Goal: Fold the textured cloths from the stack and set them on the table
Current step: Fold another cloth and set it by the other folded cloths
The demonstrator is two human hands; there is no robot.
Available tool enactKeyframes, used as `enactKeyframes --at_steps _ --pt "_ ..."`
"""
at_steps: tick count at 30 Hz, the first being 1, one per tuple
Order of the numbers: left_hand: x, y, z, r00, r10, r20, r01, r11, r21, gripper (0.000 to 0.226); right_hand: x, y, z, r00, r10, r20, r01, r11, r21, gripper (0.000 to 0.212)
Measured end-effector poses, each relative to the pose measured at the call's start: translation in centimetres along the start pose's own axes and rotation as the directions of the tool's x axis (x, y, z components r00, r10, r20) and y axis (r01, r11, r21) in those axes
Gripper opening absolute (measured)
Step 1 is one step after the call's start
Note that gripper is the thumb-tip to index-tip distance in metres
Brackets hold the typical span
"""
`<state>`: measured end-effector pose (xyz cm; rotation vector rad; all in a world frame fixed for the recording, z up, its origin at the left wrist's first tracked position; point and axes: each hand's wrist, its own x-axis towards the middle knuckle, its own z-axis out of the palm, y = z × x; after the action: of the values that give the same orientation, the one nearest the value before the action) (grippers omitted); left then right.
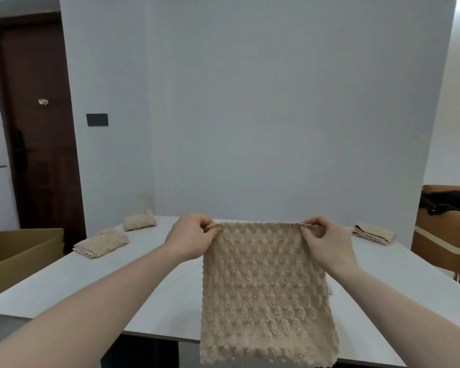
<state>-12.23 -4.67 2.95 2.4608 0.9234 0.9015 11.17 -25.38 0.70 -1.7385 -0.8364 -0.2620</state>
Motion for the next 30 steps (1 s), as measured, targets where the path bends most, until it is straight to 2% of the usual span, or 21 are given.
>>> enactKeyframes --at_steps 3,8,13,18,23,30 --pt "1.2 -0.6 2.0 0.999 -0.049 0.020 0.048 0.997 0.056 0.029 0.6 1.9 1.3 0.998 0.048 0.044 -0.044 0.995 -0.087 0.008" --pt "3.2 -1.3 5.3 0.984 -0.172 -0.033 0.175 0.977 0.120 0.028 1.8 4.4 3.4 0.994 0.098 0.055 -0.088 0.984 -0.154 0.008" --pt "4.7 -2.2 8.0 0.960 -0.279 0.000 0.279 0.959 0.038 0.033 3.2 6.3 5.3 0.991 0.115 0.073 -0.097 0.974 -0.206 0.006" --pt "5.8 -3.6 9.9 0.950 -0.311 0.025 0.312 0.946 -0.083 0.023 4.1 7.5 6.5 0.988 0.118 0.096 -0.096 0.973 -0.211 0.010" --pt "5.9 -4.3 10.3 0.941 -0.314 0.127 0.338 0.894 -0.293 0.011 4.1 8.3 6.6 0.985 0.129 0.118 -0.105 0.975 -0.195 0.012" --pt "3.6 -3.7 9.0 0.937 -0.278 0.210 0.341 0.858 -0.385 0.009 1.9 7.8 4.6 0.976 0.116 0.184 -0.085 0.983 -0.165 0.018"
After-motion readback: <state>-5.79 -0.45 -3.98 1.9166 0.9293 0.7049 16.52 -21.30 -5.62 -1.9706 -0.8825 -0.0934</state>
